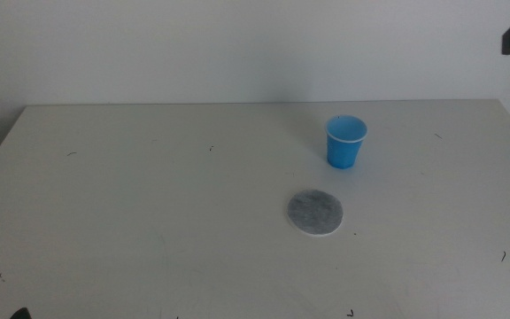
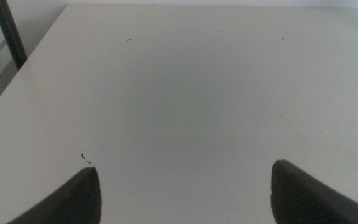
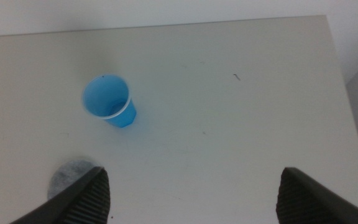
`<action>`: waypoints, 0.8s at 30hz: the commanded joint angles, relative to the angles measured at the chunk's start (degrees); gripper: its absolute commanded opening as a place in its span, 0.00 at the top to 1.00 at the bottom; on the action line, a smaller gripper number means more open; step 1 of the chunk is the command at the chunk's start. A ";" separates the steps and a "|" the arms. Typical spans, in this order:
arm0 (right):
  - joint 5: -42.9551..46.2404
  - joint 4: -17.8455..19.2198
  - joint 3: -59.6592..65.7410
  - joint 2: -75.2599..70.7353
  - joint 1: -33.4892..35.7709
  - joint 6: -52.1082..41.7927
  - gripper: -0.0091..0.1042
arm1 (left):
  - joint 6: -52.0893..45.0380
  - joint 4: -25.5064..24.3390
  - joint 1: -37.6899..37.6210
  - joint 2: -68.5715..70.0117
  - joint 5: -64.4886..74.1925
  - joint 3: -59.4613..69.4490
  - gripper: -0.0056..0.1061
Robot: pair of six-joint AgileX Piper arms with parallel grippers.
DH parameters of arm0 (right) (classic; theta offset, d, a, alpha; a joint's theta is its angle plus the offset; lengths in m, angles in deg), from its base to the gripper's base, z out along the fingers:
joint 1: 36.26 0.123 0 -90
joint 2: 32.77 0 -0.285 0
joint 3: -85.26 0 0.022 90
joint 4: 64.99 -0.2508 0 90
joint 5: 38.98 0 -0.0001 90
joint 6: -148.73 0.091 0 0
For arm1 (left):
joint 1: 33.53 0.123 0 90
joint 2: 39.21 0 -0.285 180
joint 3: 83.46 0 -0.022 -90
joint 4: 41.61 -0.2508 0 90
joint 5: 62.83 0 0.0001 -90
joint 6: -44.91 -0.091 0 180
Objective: Place an empty cup on a cup mat.
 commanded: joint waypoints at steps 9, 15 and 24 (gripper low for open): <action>0.21 1.31 -15.76 14.35 5.00 0.95 0.09 | 0.61 -0.02 0.06 0.74 -3.84 -0.34 0.01; -3.71 0.55 -25.30 23.70 5.66 0.97 0.09 | 0.61 -0.02 0.06 0.74 -3.84 -0.34 0.01; -7.70 -1.09 -39.45 37.54 6.10 1.03 0.09 | 0.61 -0.02 0.06 0.74 -3.84 -0.34 0.01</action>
